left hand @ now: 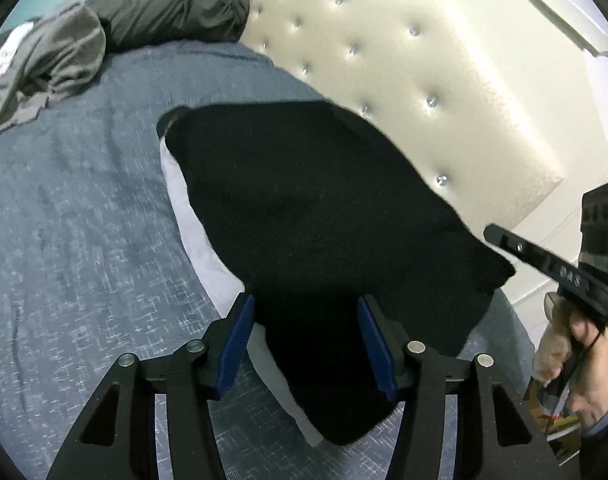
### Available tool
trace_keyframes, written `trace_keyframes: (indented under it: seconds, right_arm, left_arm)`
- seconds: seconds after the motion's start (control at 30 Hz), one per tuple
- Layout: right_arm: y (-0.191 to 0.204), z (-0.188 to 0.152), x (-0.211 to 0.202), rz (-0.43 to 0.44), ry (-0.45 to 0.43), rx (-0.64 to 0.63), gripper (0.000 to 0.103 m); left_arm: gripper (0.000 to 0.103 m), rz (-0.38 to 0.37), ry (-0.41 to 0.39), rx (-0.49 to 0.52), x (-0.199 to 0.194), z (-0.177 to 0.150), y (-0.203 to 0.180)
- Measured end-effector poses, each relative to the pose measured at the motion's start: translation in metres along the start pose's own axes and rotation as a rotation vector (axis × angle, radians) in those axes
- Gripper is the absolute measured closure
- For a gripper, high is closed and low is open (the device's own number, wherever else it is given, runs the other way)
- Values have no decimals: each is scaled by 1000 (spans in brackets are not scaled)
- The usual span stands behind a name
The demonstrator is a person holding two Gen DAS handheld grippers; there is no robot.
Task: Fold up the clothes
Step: 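Lay the folded end down with both tools and open them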
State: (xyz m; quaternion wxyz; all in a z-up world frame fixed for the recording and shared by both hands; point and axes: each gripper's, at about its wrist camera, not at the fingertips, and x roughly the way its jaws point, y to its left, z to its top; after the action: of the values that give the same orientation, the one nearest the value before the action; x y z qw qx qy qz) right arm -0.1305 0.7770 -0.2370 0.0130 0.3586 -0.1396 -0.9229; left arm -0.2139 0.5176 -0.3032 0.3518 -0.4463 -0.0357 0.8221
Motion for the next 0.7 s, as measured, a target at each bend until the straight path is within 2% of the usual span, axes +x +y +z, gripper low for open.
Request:
trace_keyframes:
  seconds: [0.13, 0.2, 0.33, 0.5, 0.7]
  right_arm:
    - [21, -16, 8, 1, 78, -132, 102]
    - [15, -26, 17, -31, 114, -132, 102]
    - [-15, -37, 23, -24, 99, 4, 103]
    - [-23, -47, 25, -30, 102, 46, 103]
    - [-4, -36, 9, -67, 51, -28, 103]
  left_arm:
    - [46, 7, -3, 31, -8, -7, -9]
    - [45, 10, 11, 31, -5, -13, -10]
    - [45, 9, 29, 27, 3, -20, -11]
    - [45, 3, 37, 22, 4, -23, -11]
    - [45, -1, 15, 15, -2, -19, -6]
